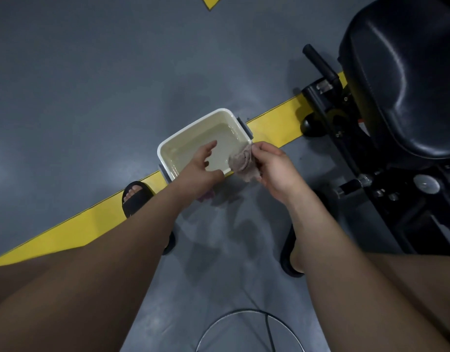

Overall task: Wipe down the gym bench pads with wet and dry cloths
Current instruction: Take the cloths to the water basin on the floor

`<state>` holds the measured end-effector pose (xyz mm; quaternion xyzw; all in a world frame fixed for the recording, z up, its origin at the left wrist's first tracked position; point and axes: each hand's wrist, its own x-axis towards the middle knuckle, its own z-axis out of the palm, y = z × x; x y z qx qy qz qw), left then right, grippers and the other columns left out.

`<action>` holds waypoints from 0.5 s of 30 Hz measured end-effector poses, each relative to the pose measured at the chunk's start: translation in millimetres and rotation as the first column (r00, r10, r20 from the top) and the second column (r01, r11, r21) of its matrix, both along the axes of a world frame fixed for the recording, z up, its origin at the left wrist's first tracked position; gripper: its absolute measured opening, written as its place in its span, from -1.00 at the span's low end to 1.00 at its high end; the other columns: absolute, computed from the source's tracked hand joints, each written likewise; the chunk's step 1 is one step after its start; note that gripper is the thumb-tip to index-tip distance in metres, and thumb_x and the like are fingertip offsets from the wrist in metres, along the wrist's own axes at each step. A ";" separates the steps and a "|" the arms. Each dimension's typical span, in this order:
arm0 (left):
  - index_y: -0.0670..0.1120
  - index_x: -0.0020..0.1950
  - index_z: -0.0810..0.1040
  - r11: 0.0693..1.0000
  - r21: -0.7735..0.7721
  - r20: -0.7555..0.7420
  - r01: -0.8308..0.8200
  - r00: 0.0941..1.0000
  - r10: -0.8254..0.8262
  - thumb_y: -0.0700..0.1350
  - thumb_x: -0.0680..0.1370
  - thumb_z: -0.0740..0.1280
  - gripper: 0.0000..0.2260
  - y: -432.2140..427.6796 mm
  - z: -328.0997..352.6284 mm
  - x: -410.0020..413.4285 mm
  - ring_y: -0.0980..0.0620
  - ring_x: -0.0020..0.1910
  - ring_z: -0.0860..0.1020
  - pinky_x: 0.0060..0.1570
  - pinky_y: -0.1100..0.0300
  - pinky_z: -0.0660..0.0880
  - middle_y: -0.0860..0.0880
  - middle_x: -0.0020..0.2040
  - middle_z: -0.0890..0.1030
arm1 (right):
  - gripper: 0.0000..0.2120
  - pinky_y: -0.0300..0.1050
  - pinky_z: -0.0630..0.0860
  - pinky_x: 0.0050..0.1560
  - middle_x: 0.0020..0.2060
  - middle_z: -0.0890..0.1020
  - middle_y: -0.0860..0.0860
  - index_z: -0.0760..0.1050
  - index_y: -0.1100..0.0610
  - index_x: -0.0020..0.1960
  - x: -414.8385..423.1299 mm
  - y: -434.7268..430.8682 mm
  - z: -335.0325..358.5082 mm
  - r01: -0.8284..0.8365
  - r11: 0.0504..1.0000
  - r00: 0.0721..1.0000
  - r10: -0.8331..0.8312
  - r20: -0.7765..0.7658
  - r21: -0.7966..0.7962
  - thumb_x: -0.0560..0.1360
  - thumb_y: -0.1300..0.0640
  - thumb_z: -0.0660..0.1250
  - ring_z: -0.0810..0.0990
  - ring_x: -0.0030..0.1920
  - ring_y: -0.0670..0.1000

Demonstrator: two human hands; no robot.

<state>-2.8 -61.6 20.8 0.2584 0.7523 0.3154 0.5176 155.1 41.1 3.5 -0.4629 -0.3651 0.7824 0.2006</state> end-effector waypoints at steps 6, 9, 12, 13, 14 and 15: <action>0.06 0.02 0.61 0.977 -0.024 -0.058 0.211 0.976 -0.212 0.03 0.57 0.40 -0.91 11.6 4.3 5.8 -0.18 -0.45 0.47 -0.41 0.03 0.44 -0.02 -0.29 0.63 | -0.75 -0.11 0.59 -0.16 -0.27 0.70 0.04 0.54 0.17 -0.07 3.4 8.9 0.4 0.030 0.999 0.999 -0.031 -0.021 -0.014 0.72 0.17 0.16 0.67 -0.24 -0.02; 0.01 -0.11 0.59 0.984 -0.072 -0.014 0.161 0.987 -0.162 0.16 0.54 0.29 -0.76 12.9 1.3 6.3 -0.17 -0.41 0.51 -0.36 -0.04 0.44 -0.29 -0.27 0.59 | -0.73 -0.07 0.61 -0.08 -0.11 0.72 0.11 0.56 0.23 0.08 7.4 12.5 -6.0 0.015 0.998 1.000 -0.016 -0.021 -0.063 0.73 0.09 0.15 0.71 -0.08 0.05; 0.00 -0.12 0.61 0.990 -0.078 0.070 0.115 0.992 -0.109 0.19 0.52 0.22 -0.69 15.1 -3.0 4.4 -0.20 -0.40 0.48 -0.33 -0.09 0.40 -0.23 -0.30 0.53 | -0.69 -0.07 0.62 -0.08 0.07 0.69 0.10 0.50 0.15 0.32 15.0 12.8 -10.4 -0.057 0.994 0.998 0.055 -0.027 -0.092 0.63 0.05 0.36 0.70 0.02 0.08; -0.03 -0.13 0.60 0.992 -0.073 0.094 0.102 0.991 -0.095 0.18 0.52 0.21 -0.67 16.8 -3.8 3.9 -0.18 -0.44 0.45 -0.34 -0.09 0.38 -0.22 -0.35 0.50 | -0.62 -0.07 0.62 -0.09 0.09 0.68 0.09 0.47 0.10 0.38 16.3 11.9 -11.2 -0.071 0.993 0.997 0.068 -0.027 -0.093 0.59 0.13 0.42 0.70 0.01 0.07; -0.05 -0.15 0.59 0.993 -0.067 0.111 0.097 0.990 -0.089 0.17 0.52 0.19 -0.66 18.3 -4.6 3.6 -0.15 -0.48 0.42 -0.36 -0.08 0.36 -0.21 -0.41 0.48 | -0.56 -0.07 0.62 -0.09 0.09 0.66 0.10 0.46 0.09 0.40 16.9 11.3 -13.2 -0.084 0.992 0.996 0.082 -0.030 -0.092 0.55 0.22 0.44 0.70 0.00 0.07; -0.06 -0.13 0.59 0.992 -0.066 0.112 0.112 0.988 -0.104 0.18 0.52 0.20 -0.66 19.5 -5.7 3.2 -0.11 -0.52 0.40 -0.38 -0.05 0.35 -0.19 -0.43 0.48 | -0.55 -0.06 0.62 -0.07 0.10 0.65 0.14 0.47 0.12 0.39 15.9 10.5 -14.4 -0.104 0.991 0.994 0.102 -0.034 -0.079 0.53 0.31 0.44 0.69 0.00 0.09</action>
